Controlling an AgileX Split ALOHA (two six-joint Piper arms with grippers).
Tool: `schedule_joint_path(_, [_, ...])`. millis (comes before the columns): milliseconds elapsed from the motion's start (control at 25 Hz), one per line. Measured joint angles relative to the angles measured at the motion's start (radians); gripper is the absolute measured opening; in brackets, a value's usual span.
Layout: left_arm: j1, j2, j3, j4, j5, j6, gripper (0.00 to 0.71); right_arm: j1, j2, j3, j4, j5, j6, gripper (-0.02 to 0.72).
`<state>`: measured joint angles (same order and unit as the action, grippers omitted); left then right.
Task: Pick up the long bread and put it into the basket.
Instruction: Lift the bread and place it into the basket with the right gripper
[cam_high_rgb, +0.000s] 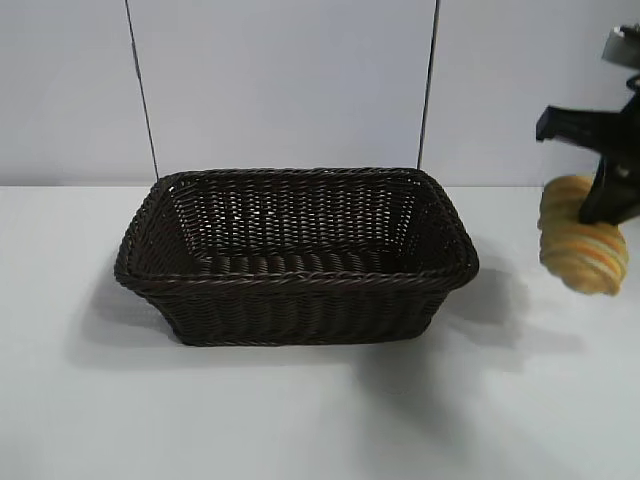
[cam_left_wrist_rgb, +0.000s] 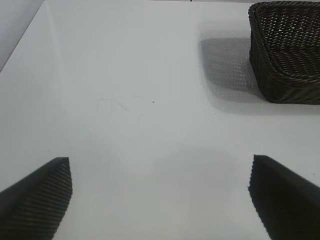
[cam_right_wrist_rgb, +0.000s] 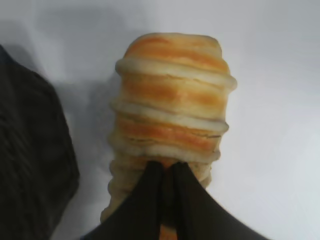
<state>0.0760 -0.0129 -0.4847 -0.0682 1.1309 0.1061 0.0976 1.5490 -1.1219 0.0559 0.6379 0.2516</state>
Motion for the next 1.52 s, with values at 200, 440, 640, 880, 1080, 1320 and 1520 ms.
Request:
schedule_joint_path(200, [0.0,0.0,0.0,0.0,0.0,0.0,0.694,0.11,0.038,-0.066,0.014,0.012,-0.009,0.042])
schedule_joint_path(440, [0.0,0.0,0.0,0.0,0.0,0.0,0.695,0.273,0.184,-0.211,0.043,0.016,-0.009,0.042])
schedule_joint_path(640, [0.0,0.0,0.0,0.0,0.0,0.0,0.695,0.383,0.329,-0.338,0.049,0.027,-0.009,0.042])
schedule_joint_path(880, [0.0,0.0,0.0,0.0,0.0,0.0,0.695,0.422,0.463,-0.406,0.053,0.03,-0.009,0.042])
schedule_joint_path(1080, [0.0,0.0,0.0,0.0,0.0,0.0,0.695,0.422,0.492,-0.409,0.054,0.03,-0.009,0.13])
schedule_joint_path(1320, [0.0,0.0,0.0,0.0,0.0,0.0,0.695,0.422,0.481,-0.412,0.063,0.043,-0.035,0.617])
schedule_joint_path(1520, [-0.01,0.0,0.0,0.0,0.0,0.0,0.695,0.422,0.442,-0.447,0.063,0.113,-0.038,0.686])
